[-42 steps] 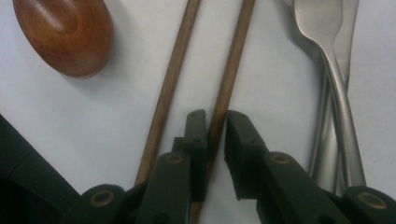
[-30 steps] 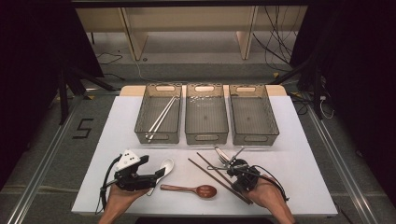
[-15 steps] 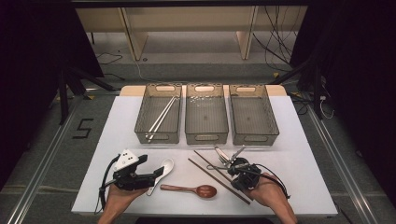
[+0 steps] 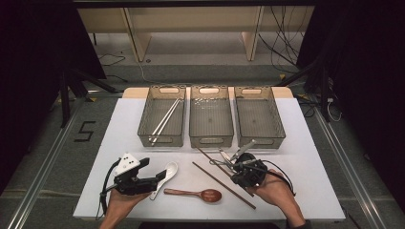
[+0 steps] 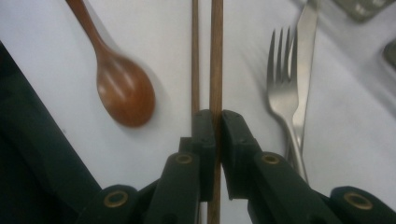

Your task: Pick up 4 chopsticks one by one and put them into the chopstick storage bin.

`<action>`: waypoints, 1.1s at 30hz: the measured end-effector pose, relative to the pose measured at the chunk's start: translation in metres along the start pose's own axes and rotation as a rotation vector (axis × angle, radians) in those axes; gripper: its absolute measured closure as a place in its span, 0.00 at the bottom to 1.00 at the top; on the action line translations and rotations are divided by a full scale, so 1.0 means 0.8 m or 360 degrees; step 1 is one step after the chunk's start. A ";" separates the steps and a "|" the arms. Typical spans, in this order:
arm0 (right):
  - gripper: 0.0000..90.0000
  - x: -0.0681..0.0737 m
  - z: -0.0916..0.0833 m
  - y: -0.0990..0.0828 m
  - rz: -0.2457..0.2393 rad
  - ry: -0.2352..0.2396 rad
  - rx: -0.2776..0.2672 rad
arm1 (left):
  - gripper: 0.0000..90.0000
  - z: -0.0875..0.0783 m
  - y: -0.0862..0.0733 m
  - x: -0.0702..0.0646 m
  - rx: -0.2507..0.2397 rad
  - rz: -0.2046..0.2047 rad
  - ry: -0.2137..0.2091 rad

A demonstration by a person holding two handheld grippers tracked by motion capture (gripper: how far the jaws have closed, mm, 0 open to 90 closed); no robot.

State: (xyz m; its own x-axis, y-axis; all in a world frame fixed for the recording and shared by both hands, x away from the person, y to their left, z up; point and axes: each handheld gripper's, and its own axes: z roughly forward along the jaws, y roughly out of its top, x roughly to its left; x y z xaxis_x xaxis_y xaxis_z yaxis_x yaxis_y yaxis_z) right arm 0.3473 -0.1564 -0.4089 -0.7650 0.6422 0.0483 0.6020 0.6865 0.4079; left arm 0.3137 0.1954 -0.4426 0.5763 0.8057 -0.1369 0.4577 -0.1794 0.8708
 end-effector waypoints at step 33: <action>0.94 -0.016 0.007 0.132 0.0028 0.0006 -0.0405 | 0.20 -0.005 -0.004 -0.001 -0.0063 -0.0019 -0.0033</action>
State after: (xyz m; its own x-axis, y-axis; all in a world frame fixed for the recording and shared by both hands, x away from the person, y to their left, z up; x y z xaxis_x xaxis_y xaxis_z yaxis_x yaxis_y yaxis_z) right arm 0.4218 -0.0904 -0.3713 -0.7563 0.6514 0.0605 0.5384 0.5671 0.6233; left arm 0.3085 0.1976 -0.4434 0.5850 0.7958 -0.1565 0.4378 -0.1474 0.8869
